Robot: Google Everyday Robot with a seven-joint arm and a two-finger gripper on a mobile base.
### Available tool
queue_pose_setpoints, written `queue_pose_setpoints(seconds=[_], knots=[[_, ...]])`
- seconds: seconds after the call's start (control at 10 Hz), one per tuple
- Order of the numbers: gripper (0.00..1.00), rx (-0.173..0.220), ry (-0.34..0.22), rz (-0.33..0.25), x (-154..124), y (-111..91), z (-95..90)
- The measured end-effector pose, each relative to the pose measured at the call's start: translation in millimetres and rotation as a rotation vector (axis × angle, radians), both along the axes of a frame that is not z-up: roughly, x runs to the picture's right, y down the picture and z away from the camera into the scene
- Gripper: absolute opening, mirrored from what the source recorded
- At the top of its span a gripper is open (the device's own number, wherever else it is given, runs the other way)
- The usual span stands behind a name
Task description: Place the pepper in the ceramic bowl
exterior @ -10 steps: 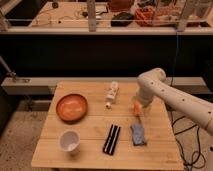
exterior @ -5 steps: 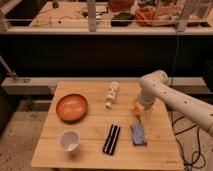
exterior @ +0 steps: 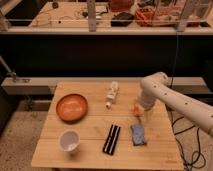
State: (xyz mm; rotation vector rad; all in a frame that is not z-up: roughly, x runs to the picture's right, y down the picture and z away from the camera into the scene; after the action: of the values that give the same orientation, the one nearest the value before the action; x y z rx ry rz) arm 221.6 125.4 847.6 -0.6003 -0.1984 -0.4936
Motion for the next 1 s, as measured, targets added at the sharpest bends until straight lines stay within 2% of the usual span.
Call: queue_pose_setpoints(seconds=[1.0], knots=[[0.80,-0.001,-0.011,0.000,7,19,6.5]])
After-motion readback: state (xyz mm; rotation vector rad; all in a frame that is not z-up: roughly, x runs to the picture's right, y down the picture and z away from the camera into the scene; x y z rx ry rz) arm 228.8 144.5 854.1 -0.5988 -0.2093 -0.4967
